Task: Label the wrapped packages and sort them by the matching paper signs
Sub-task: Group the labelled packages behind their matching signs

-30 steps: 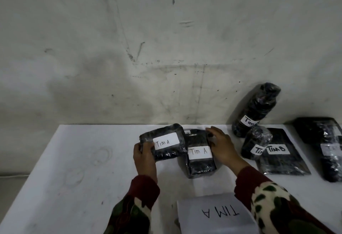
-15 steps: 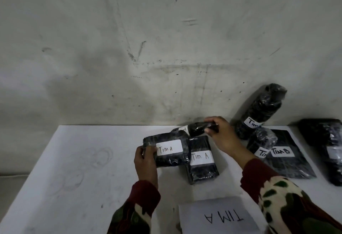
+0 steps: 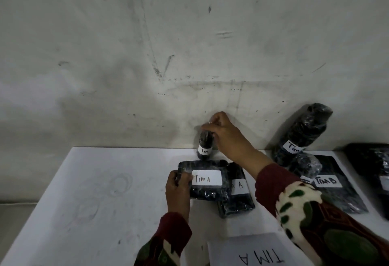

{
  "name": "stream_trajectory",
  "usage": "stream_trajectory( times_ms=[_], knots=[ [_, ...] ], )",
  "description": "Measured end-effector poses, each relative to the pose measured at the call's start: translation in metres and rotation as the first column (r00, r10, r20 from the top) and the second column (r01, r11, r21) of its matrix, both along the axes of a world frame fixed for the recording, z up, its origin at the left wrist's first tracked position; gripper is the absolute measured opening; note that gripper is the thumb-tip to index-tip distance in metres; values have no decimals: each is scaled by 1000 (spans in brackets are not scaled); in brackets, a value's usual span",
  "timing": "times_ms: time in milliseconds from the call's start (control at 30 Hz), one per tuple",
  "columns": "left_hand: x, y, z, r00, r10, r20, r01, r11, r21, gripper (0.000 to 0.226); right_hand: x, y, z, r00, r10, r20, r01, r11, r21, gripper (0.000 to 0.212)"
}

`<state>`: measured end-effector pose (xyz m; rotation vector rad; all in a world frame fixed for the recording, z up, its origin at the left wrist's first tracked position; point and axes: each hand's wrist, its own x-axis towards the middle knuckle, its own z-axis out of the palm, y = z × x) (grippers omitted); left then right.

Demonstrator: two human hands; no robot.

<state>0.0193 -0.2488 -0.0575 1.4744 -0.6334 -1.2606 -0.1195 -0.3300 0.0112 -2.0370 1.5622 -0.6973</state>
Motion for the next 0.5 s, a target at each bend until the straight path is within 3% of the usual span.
stream_trajectory(
  times_ms=[100,233,333,500],
  knots=[
    [0,-1,0,1000,-6,13,6,1000,5,14,0,3,-8,994,28,-101,-35,997,-65,42],
    [0,-2,1,1000,-17,23,17,1000,10,13,2,5,-14,996,-23,-81,20,999,-30,38],
    [0,-3,2,1000,-29,10,29,1000,6,11,1,4,-13,1000,-31,-3,30,999,-44,33],
    [1,-2,1,1000,-12,-15,12,1000,10,13,3,0,-9,990,-48,135,45,999,30,42]
  ],
)
